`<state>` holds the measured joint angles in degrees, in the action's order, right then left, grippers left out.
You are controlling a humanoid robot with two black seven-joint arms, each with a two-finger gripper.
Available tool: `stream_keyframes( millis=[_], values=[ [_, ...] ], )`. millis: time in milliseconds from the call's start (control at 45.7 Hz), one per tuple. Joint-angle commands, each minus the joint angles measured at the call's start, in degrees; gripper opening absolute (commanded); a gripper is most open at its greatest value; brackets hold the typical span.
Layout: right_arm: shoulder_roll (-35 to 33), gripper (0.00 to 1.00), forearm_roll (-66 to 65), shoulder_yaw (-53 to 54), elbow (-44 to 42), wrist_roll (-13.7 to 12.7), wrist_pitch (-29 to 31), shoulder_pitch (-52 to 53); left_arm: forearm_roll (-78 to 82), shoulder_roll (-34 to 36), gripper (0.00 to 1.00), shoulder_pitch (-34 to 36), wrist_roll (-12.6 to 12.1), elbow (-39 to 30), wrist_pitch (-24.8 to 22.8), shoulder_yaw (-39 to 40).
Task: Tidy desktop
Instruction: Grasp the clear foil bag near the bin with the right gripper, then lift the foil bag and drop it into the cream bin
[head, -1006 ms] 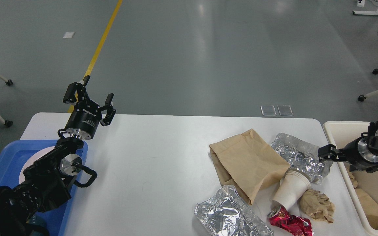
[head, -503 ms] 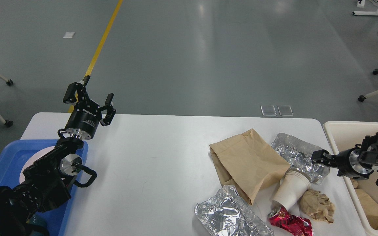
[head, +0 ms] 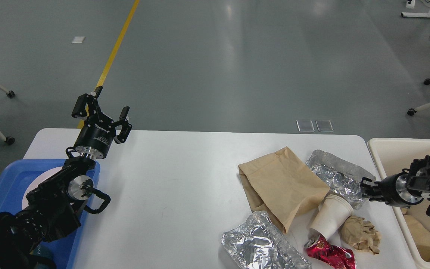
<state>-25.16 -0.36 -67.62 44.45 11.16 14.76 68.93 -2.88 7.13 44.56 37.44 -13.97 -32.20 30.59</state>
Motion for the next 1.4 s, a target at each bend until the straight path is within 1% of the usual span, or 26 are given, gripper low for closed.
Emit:
stream_keyframes(
  millis=[0, 22, 219, 591, 722, 766, 810, 853, 963, 1028, 1050, 1116, 1203, 1269, 1378],
  values=[
    [0.2, 0.03, 0.0, 0.0, 0.0, 0.1, 0.2, -0.2, 0.0, 0.0, 0.96, 0.0, 0.0, 0.0, -0.1, 0.0],
    [0.2, 0.00, 0.0, 0.0, 0.0, 0.1, 0.6, -0.2, 0.1, 0.0, 0.97, 0.0, 0.0, 0.0, -0.1, 0.0],
    [0.2, 0.00, 0.0, 0.1, -0.1, 0.2, 6.8, 0.7, 0.0, 0.0, 0.96, 0.0, 0.0, 0.0, 0.0, 0.0],
    [-0.5, 0.00, 0.0, 0.4, -0.2, 0.2, 6.9, 5.2, 0.1, 0.0, 0.97, 0.0, 0.0, 0.0, -0.1, 0.0],
    [-2.0, 0.00, -0.3, -0.5, 0.1, 0.0, 8.5, 8.8, 0.1, 0.0, 0.96, 0.0, 0.0, 0.0, 0.0, 0.0],
    [-2.7, 0.00, -0.6, -1.0, 0.4, -0.1, 10.5, 10.3, 0.0, 0.0, 0.97, 0.0, 0.0, 0.0, -0.1, 0.0],
    [-3.4, 0.00, -1.0, -2.0, 0.4, -0.1, 13.7, 12.4, 0.1, 0.1, 0.96, 0.0, 0.0, 0.0, 0.0, 0.0],
    [-4.5, 0.00, -1.1, -3.5, 0.5, -0.2, 18.6, 15.4, 0.1, 0.0, 0.97, 0.0, 0.0, 0.0, 0.0, 0.0],
    [-7.8, 0.00, -1.3, -7.0, 0.6, 0.0, 33.0, 25.3, 0.0, 0.0, 0.97, 0.0, 0.0, 0.0, -0.1, 0.0],
    [-8.8, 0.00, -1.4, -8.7, 0.6, 0.0, 39.1, 31.2, 0.0, 0.1, 0.96, 0.0, 0.0, 0.0, -0.1, 0.0],
    [-9.3, 0.00, -1.4, -10.3, 0.6, -0.1, 40.2, 35.2, 0.0, 0.0, 0.97, 0.0, 0.0, 0.0, -0.1, 0.0],
    [-9.8, 0.00, -1.5, -12.8, 0.5, -0.1, 40.2, 39.9, 0.0, 0.0, 0.97, 0.0, 0.0, 0.0, 0.0, 0.0],
    [-10.4, 0.00, -2.5, -15.5, -0.1, -0.1, 40.2, 43.3, 0.0, 0.0, 0.97, 0.0, 0.0, 0.0, 0.0, 0.0],
    [-11.9, 0.00, -5.3, -16.3, -0.9, -0.1, 40.2, 43.7, 0.0, 0.1, 0.97, 0.0, 0.0, 0.0, 0.0, 0.0],
    [-15.0, 0.00, -10.4, -16.7, -5.9, -0.1, 40.2, 42.7, 0.1, 0.0, 0.97, 0.0, 0.0, 0.0, 0.0, 0.0]
  ],
)
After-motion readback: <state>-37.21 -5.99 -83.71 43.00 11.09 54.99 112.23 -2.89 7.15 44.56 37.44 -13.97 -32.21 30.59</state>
